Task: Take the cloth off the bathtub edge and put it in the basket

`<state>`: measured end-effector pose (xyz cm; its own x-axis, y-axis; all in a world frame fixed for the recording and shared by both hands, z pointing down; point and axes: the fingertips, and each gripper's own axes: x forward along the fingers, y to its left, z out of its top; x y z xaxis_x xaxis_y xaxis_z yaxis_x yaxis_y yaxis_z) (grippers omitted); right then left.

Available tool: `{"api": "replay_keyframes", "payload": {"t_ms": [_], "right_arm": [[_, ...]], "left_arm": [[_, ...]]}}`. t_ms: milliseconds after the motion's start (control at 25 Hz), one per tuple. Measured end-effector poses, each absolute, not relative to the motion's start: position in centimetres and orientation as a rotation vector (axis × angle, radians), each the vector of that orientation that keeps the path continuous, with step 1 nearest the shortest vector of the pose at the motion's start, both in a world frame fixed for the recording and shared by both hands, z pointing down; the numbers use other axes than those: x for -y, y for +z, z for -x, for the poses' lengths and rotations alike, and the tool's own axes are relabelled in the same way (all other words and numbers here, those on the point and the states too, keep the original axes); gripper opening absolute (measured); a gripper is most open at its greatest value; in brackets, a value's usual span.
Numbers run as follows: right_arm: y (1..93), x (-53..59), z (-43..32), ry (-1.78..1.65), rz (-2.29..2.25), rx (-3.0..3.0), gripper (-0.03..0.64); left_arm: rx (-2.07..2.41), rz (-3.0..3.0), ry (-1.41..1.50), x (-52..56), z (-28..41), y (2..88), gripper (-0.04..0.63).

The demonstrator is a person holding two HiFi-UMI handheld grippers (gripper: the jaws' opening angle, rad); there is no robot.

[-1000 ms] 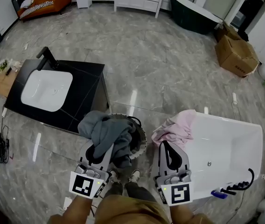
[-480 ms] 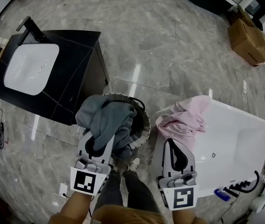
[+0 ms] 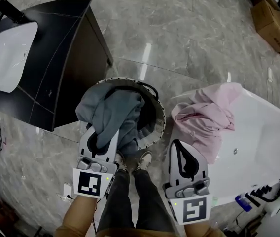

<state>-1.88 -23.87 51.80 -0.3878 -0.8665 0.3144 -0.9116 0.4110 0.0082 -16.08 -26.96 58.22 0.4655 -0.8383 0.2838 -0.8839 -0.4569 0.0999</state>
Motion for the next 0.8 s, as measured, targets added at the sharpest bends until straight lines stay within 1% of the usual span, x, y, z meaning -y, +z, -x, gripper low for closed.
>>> {"api": "replay_keyframes", "payload": {"t_ms": [200,600,800], "right_arm": [[56.5,24.2,1.8,0.275,-1.535,2.394,0.005],[61.9,25.0,3.5,0.302,-1.486,2.425,0.005],[64.4,25.0,3.2,0.313,-1.470,2.408,0.005]], "left_arm": [[1.469,-2.461,0.363,27.4,15.4,64.5,0.100],[1.444,-2.410,0.460,28.0,15.3,72.7,0.100],[1.453,-2.368,0.466,28.9,14.9,77.9,0.098]]}}
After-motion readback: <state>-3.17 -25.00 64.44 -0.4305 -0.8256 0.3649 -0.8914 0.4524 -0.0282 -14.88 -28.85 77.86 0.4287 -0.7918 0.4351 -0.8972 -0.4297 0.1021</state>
